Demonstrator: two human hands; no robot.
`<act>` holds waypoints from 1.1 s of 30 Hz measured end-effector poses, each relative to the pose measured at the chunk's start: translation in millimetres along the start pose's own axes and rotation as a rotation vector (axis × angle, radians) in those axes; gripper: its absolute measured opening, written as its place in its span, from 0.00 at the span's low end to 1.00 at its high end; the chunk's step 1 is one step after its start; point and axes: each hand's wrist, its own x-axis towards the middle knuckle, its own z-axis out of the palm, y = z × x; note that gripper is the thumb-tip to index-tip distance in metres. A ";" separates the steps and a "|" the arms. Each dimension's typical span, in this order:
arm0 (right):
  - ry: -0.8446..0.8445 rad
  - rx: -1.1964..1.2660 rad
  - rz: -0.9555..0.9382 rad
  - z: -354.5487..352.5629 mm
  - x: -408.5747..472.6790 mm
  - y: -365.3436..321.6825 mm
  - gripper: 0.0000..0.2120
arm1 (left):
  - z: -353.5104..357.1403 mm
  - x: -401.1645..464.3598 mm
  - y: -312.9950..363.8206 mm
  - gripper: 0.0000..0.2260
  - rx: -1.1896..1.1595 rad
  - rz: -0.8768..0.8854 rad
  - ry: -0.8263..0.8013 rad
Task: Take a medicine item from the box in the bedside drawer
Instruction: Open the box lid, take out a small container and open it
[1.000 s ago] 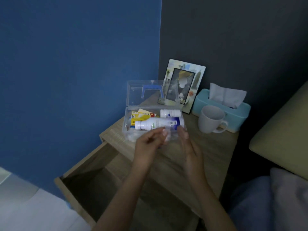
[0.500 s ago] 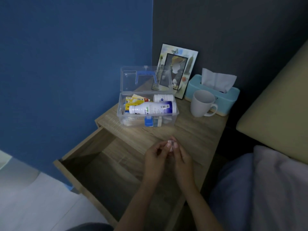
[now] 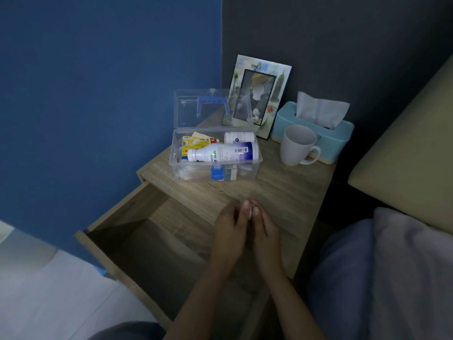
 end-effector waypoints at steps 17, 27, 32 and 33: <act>0.012 0.027 -0.010 -0.3 0.4 -1.3 0.13 | -9.1 -1.8 1.4 0.05 -0.178 0.025 -0.043; 0.007 0.021 -0.011 -0.6 0.3 -1.4 0.13 | -11.9 -5.4 5.3 0.10 -0.230 0.036 -0.068; -0.004 0.027 -0.004 -0.5 0.4 -1.6 0.14 | -9.9 -3.7 1.7 0.07 -0.202 -0.016 -0.048; -0.004 0.025 -0.005 -0.7 0.4 -1.4 0.15 | -10.0 -3.8 2.5 0.07 -0.266 -0.037 -0.051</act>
